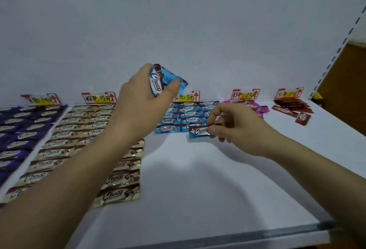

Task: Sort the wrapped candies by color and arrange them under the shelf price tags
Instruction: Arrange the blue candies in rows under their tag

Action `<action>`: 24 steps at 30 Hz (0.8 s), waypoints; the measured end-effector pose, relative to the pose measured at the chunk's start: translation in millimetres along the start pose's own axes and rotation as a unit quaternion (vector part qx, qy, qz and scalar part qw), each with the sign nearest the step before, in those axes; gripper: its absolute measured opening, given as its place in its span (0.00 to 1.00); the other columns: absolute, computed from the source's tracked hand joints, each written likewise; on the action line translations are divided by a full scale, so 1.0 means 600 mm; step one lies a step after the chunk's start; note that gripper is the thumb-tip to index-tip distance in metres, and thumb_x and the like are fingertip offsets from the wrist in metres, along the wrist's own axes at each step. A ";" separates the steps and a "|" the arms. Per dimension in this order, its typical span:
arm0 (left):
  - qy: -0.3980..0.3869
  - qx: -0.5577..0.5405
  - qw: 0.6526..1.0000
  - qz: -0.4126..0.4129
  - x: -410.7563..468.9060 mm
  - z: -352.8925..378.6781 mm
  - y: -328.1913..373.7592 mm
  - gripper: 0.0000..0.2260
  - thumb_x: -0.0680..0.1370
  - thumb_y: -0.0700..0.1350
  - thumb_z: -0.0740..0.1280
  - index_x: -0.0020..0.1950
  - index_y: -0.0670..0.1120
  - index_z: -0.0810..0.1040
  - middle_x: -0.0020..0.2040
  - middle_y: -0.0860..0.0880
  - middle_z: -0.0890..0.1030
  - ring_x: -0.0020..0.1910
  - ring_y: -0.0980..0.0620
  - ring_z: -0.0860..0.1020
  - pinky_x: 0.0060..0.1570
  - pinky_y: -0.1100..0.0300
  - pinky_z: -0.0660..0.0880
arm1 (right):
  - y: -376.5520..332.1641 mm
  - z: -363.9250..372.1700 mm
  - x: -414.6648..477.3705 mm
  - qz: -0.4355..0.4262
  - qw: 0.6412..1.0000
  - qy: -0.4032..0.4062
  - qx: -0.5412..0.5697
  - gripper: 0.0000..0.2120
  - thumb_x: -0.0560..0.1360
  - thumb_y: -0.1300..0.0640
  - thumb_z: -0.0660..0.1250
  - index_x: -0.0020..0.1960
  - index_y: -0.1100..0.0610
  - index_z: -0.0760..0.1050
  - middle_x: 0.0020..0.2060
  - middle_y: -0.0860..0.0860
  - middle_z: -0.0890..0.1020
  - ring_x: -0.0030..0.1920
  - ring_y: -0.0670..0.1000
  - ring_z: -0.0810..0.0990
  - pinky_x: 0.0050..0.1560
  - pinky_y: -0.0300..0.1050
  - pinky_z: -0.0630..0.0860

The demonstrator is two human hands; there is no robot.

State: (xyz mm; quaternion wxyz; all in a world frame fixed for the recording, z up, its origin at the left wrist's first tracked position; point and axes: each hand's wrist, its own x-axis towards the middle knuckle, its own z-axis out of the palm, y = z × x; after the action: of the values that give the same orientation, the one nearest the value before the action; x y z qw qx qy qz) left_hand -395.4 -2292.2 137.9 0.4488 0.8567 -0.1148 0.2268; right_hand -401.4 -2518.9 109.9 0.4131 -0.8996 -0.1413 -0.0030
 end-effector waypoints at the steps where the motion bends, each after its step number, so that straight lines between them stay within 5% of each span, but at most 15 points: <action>1: 0.010 -0.016 1.000 -0.007 0.011 -0.014 -0.012 0.10 0.80 0.57 0.66 0.50 0.52 0.76 0.43 0.57 0.82 0.40 0.62 0.80 0.35 0.63 0.76 | -0.010 0.024 0.014 -0.014 1.000 -0.013 -0.020 0.07 0.75 0.58 0.74 0.44 0.50 0.77 0.34 0.47 0.84 0.33 0.45 0.80 0.34 0.37 0.73; 5: 0.031 -0.138 0.989 -0.050 0.026 -0.050 -0.034 0.06 0.83 0.48 0.64 0.46 0.52 0.75 0.33 0.57 0.78 0.29 0.63 0.75 0.27 0.71 0.68 | -0.028 0.099 0.043 -0.075 0.983 -0.008 -0.165 0.05 0.76 0.53 0.70 0.42 0.48 0.76 0.38 0.43 0.81 0.39 0.42 0.77 0.39 0.41 0.72; 8: 0.019 -0.184 0.978 -0.096 0.015 -0.063 -0.050 0.08 0.83 0.47 0.62 0.45 0.50 0.75 0.29 0.57 0.77 0.27 0.61 0.73 0.25 0.68 0.67 | -0.016 0.124 0.027 -0.129 0.961 0.045 -0.240 0.01 0.78 0.50 0.68 0.49 0.46 0.78 0.49 0.42 0.77 0.49 0.43 0.73 0.48 0.42 0.71; 16: 0.012 -0.212 0.964 -0.157 0.006 -0.078 -0.077 0.08 0.82 0.48 0.64 0.43 0.51 0.74 0.32 0.53 0.77 0.27 0.57 0.72 0.26 0.63 0.69 | 0.000 0.142 0.027 -0.170 0.965 0.015 -0.198 0.10 0.77 0.61 0.70 0.54 0.48 0.83 0.50 0.43 0.82 0.52 0.43 0.78 0.55 0.37 0.74; 24: -0.004 -0.223 0.960 -0.169 0.012 -0.080 -0.074 0.07 0.81 0.46 0.63 0.44 0.48 0.74 0.30 0.50 0.76 0.26 0.56 0.71 0.25 0.60 0.68 | -0.004 0.147 0.039 -0.143 0.968 0.033 -0.203 0.10 0.78 0.58 0.71 0.57 0.49 0.85 0.52 0.45 0.83 0.52 0.45 0.78 0.52 0.37 0.72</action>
State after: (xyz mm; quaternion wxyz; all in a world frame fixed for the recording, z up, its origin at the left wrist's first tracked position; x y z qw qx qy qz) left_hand -385.0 -2227.4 133.0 0.6596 0.7429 -0.0177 0.1124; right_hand -389.1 -2445.9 56.3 0.2214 -0.9347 -0.2507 -0.1206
